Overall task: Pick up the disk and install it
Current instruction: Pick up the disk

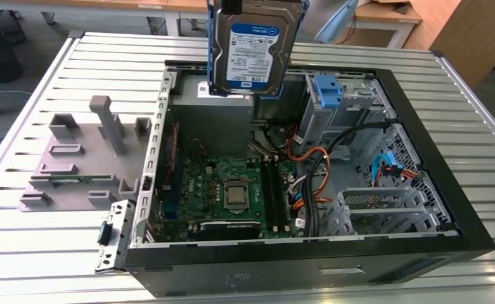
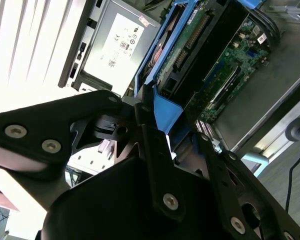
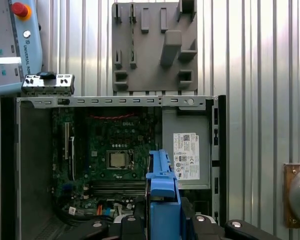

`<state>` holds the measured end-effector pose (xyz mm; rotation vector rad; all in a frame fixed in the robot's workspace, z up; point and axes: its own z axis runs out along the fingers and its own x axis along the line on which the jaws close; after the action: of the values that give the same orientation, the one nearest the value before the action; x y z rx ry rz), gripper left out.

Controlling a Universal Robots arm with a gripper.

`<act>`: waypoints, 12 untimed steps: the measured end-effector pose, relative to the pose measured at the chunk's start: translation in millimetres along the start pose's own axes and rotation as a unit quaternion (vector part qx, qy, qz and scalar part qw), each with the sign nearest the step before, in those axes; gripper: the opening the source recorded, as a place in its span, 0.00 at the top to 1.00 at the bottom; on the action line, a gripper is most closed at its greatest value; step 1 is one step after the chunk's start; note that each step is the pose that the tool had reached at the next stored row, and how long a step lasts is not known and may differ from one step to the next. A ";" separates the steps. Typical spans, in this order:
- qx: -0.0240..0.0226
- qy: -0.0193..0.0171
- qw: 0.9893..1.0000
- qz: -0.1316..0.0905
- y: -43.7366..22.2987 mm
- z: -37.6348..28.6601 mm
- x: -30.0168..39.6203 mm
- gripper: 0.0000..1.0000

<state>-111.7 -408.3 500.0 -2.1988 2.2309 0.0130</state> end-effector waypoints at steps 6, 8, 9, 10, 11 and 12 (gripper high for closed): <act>-0.001 0.000 1.000 0.000 -12.5 0.0 0.6 0.64; -0.002 0.000 1.000 0.000 -16.9 0.0 0.8 0.64; -0.002 0.000 1.000 0.000 -19.0 0.0 0.8 0.64; -0.002 0.000 1.000 0.000 -21.1 0.0 0.9 0.64; -0.003 0.000 1.000 0.000 -23.2 0.0 1.0 0.64; -0.003 0.000 1.000 0.000 -25.4 0.0 1.1 0.64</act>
<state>-86.3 -409.8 500.0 -2.2015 2.2337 0.0192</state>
